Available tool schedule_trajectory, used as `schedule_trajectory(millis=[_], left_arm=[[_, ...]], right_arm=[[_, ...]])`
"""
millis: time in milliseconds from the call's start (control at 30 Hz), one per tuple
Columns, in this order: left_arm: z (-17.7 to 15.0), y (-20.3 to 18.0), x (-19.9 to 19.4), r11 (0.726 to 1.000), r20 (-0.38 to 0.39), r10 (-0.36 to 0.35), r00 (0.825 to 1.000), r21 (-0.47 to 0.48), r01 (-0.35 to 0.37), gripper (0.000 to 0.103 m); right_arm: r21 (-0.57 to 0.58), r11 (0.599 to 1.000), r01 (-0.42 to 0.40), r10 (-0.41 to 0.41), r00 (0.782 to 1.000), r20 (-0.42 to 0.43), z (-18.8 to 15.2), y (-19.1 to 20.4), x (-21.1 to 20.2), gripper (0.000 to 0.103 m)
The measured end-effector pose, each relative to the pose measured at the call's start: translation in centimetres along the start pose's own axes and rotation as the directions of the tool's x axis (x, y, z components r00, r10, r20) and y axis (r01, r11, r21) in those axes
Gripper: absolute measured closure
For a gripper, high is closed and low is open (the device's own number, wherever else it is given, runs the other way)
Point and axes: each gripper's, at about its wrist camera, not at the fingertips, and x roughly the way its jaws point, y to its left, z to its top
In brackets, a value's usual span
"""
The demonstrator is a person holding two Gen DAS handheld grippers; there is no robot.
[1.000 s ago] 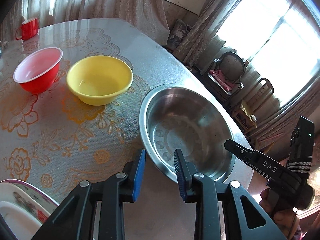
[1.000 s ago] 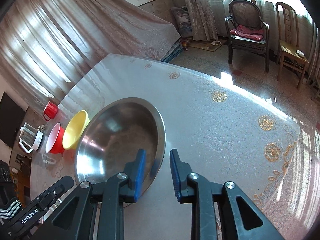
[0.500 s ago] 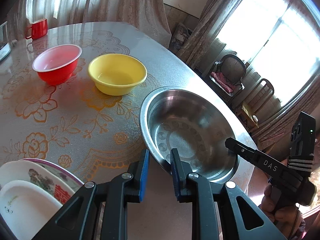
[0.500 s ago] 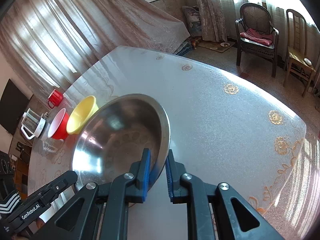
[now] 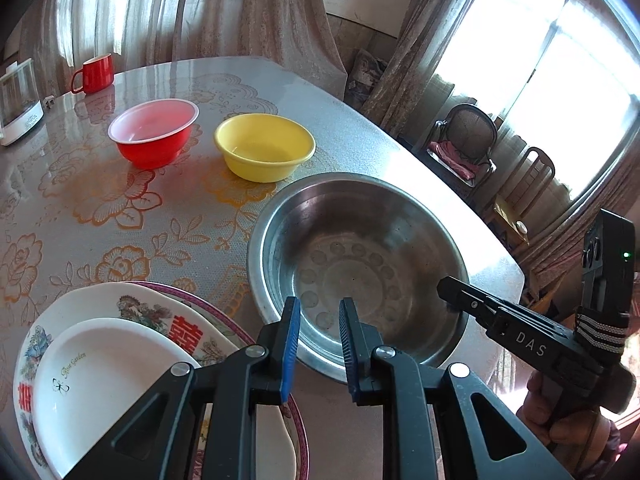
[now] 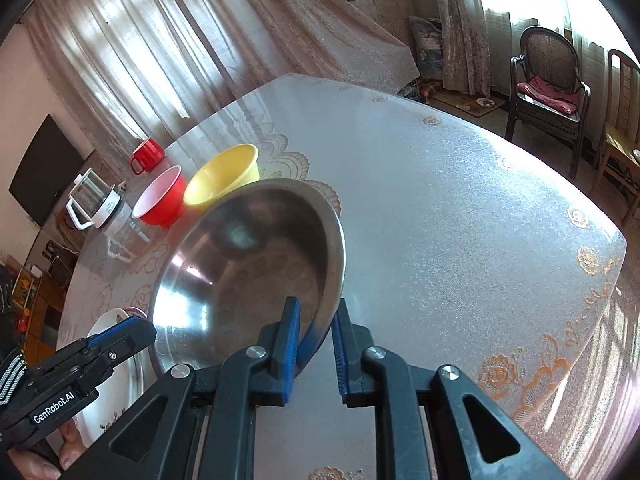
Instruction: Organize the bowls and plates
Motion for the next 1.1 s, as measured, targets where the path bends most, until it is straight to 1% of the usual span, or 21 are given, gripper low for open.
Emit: schedule_trajectory(millis=[100,133,267,400,500,567,633,700,800,833,900,933,1000,1100], left_arm=[[0.3,0.5,-0.5,0.999,0.009,-0.019,1.0,-0.03,0.02,0.083],[0.4,0.8,-0.8,0.999,0.018,-0.019,1.0,-0.043,0.019,0.083],[1.1,1.7,-1.3,0.998,0.041,-0.003,0.999,-0.064,0.006,0.083],[1.9,2.5,-1.6,0.997,0.05,0.015,0.999,-0.076,-0.011,0.082],[2.9,3.1,-1.3,0.997,0.043,0.048,0.998,-0.061,-0.046,0.082],[3.9,3.6,-0.8,0.997,0.032,0.048,0.998,-0.058,-0.046,0.082],[5.0,3.8,-0.3,0.997,0.034,0.054,0.998,-0.054,-0.052,0.083],[6.0,4.2,0.3,0.997,0.027,0.044,0.999,-0.06,-0.042,0.083],[7.7,5.1,1.6,0.995,0.013,0.044,0.999,-0.088,-0.043,0.083],[8.3,5.6,2.0,0.994,0.006,0.038,0.999,-0.107,-0.037,0.083],[9.3,6.6,3.0,0.988,-0.008,0.022,1.0,-0.152,-0.023,0.083],[9.9,6.8,3.4,0.986,-0.011,0.014,1.0,-0.166,-0.015,0.083],[10.8,7.3,4.4,0.983,-0.011,0.023,1.0,-0.181,-0.024,0.082],[11.7,7.9,5.8,0.98,-0.032,0.021,0.999,-0.198,-0.027,0.082]], right_arm=[[-0.002,1.0,0.003,-0.003,1.0,-0.013,0.1,-0.5,0.2,0.087],[0.005,1.0,0.002,-0.002,1.0,-0.021,0.1,-0.8,0.3,0.084],[-0.005,1.0,0.005,-0.005,1.0,-0.024,0.0,-1.3,0.4,0.083],[-0.043,0.997,0.059,-0.059,0.998,-0.011,0.1,-0.8,-0.2,0.076],[-0.066,0.994,0.086,-0.085,0.996,0.02,1.0,-0.9,-1.3,0.073],[-0.075,0.995,0.069,-0.067,0.997,0.034,2.0,-0.9,-1.8,0.073],[-0.059,0.998,0.023,-0.021,0.999,0.028,3.4,-0.8,-1.9,0.073],[-0.024,0.999,-0.046,0.046,0.999,0.004,4.8,-0.6,-1.3,0.073],[0.039,0.99,-0.135,0.137,0.989,-0.053,6.8,-0.3,0.7,0.073],[0.045,0.988,-0.148,0.151,0.986,-0.068,7.3,0.0,1.4,0.074],[0.043,0.988,-0.147,0.15,0.984,-0.091,8.5,0.8,2.9,0.079],[0.047,0.988,-0.147,0.151,0.983,-0.107,9.0,1.3,3.7,0.08],[0.06,0.983,-0.171,0.178,0.974,-0.142,10.3,2.3,5.3,0.08],[0.082,0.982,-0.171,0.183,0.969,-0.169,12.0,3.8,7.8,0.08]])
